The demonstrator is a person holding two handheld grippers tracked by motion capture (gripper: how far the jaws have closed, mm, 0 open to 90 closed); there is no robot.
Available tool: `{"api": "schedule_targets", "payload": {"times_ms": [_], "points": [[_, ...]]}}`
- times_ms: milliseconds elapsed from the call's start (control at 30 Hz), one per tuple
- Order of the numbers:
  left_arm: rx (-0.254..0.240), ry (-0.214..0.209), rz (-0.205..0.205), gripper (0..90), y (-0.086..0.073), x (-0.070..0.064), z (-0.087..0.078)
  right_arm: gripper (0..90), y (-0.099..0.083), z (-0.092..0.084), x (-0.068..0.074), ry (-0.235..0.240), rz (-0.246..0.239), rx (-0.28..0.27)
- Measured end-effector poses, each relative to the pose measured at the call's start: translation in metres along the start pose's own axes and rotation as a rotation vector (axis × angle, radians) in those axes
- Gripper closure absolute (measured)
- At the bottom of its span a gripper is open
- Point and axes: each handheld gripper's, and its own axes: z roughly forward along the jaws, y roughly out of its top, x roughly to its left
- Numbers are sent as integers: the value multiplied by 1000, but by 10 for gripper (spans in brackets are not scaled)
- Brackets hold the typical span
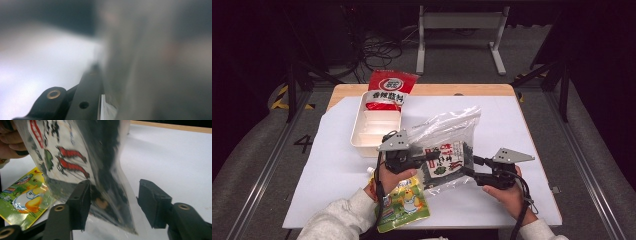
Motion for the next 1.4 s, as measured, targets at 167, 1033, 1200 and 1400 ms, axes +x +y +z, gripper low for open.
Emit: {"api": "schedule_targets", "payload": {"times_ms": [167, 1033, 1200, 1400], "points": [[-27, 2, 22, 814, 9, 2, -9, 385, 0, -3, -3, -3, 4, -4], [-128, 244, 159, 814, 34, 30, -83, 352, -6, -8, -9, -47, 18, 7], [-146, 315, 170, 813, 36, 37, -102, 350, -6, -9, -9, -46, 26, 3], [-172, 399, 173, 813, 36, 48, -123, 344, -7, -7, -10, -46, 33, 7]]}}
